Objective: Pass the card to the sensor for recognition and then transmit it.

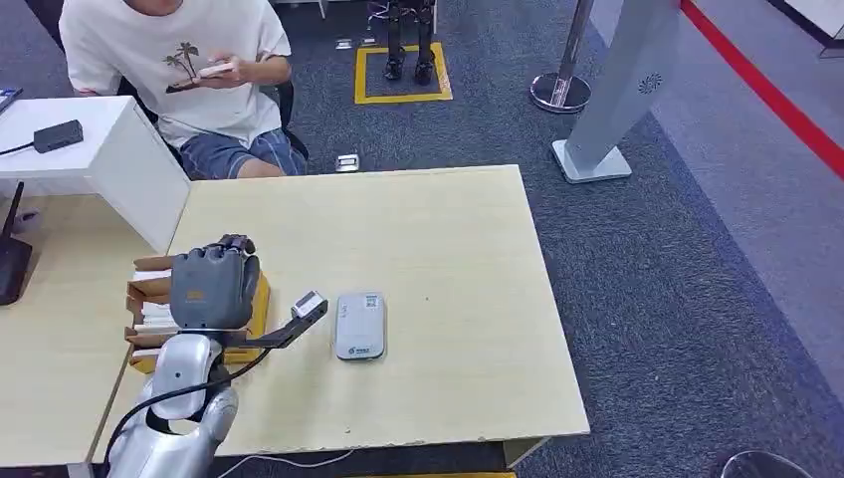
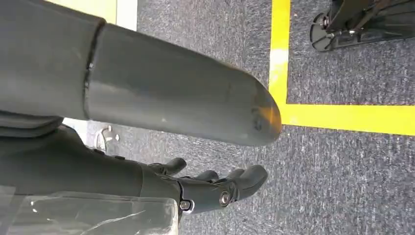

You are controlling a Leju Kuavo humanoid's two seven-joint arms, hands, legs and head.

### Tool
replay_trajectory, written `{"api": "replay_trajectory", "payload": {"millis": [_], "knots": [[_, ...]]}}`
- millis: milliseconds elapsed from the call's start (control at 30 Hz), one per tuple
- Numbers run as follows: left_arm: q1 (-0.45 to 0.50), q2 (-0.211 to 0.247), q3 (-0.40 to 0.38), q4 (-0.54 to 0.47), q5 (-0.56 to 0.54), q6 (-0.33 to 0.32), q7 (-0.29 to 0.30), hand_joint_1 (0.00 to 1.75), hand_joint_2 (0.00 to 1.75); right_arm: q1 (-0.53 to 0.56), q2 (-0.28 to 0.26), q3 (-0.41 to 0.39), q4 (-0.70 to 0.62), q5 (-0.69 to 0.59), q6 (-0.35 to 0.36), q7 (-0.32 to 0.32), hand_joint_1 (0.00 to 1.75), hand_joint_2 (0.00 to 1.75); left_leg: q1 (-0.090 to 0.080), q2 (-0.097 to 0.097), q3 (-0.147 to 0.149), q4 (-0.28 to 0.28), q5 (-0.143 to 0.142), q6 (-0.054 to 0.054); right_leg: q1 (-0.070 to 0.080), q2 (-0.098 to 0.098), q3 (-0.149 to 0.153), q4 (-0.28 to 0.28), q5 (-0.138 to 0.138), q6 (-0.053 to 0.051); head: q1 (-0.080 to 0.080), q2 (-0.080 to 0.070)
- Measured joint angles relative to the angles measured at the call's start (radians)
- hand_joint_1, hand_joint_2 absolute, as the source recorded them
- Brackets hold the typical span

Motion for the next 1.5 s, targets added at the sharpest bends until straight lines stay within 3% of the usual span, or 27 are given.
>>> {"api": "replay_trajectory", "payload": {"millis": [100, 500, 633, 867, 1500], "knots": [[0.002, 0.011, 0.002, -0.011, 0.0, 0.005, 0.047, 1.75, 1.75, 0.0, 0.0, 0.0, 0.0, -0.002, -0.003, 0.0, 0.0, 0.0, 0.0, 0.0, 0.0, 0.0, 0.0, 0.0, 0.0, 0.0, 0.0, 0.0, 0.0, 0.0, 0.0, 0.0], [-0.018, 0.087, 0.002, -0.002, 0.0, -0.011, 0.123, 1.75, 1.75, -0.001, 0.0, 0.0, 0.0, -0.001, -0.006, 0.001, 0.0, 0.0, 0.0, 0.0, 0.0, 0.0, 0.0, 0.0, 0.0, 0.0, 0.0, 0.0, 0.0, 0.0, 0.0, 0.0], [-0.059, 0.127, 0.001, 0.057, 0.0, -0.019, 0.169, 1.75, 1.75, -0.001, 0.0, 0.001, 0.0, 0.008, 0.001, 0.002, 0.0, 0.0, 0.0, 0.0, 0.0, 0.0, 0.0, -0.001, 0.0, 0.001, 0.0, 0.0, 0.0, 0.0, 0.0, 0.0], [-0.107, 0.167, 0.001, 0.148, 0.0, -0.008, 0.177, 1.75, 1.75, -0.002, 0.0, 0.004, 0.0, 0.018, 0.007, 0.002, 0.0, 0.0, 0.0, 0.0, 0.0, 0.0, 0.001, -0.001, 0.0, 0.001, 0.0, 0.0, 0.0, 0.0, 0.0, 0.0], [-0.21, 0.19, -0.016, 0.311, 0.0, 0.003, 0.194, 1.75, 1.75, -0.002, 0.0, 0.017, 0.001, 0.021, 0.011, 0.002, 0.0, 0.0, 0.0, 0.001, 0.0, 0.0, 0.001, -0.001, 0.0, 0.001, 0.0, 0.0, 0.0, 0.0, 0.0, 0.0]]}}
